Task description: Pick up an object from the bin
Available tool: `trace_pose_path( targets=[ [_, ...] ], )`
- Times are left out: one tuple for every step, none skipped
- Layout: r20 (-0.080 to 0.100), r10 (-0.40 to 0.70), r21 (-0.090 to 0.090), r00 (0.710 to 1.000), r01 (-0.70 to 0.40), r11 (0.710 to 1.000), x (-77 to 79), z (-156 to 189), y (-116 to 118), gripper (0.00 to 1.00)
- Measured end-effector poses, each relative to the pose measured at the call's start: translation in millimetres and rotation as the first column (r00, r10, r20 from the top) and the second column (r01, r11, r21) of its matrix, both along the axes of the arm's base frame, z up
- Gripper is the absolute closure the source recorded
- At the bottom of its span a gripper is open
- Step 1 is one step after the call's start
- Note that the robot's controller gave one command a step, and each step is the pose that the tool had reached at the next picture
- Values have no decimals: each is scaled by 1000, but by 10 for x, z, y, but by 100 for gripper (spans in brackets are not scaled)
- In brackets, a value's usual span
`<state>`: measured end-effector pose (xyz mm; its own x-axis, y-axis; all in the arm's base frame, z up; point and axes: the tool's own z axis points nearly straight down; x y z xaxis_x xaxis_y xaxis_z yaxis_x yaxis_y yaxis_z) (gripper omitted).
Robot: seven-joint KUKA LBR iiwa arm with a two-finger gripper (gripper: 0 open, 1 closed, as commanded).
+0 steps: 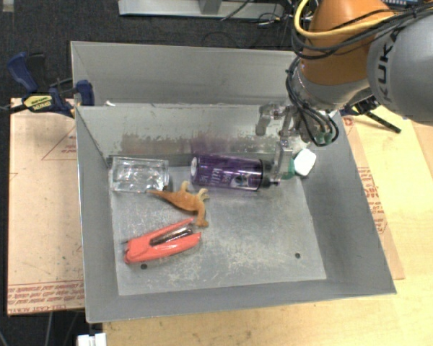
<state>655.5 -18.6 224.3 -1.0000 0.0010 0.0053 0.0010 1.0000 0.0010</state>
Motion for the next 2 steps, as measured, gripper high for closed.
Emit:
trace_pose_path(
  targets=[
    [8, 0, 0, 1000, 0, 1000, 11, 54, 0, 0],
    [12, -36, 0, 999, 36, 999, 25, -416, 97, 0]
  ],
)
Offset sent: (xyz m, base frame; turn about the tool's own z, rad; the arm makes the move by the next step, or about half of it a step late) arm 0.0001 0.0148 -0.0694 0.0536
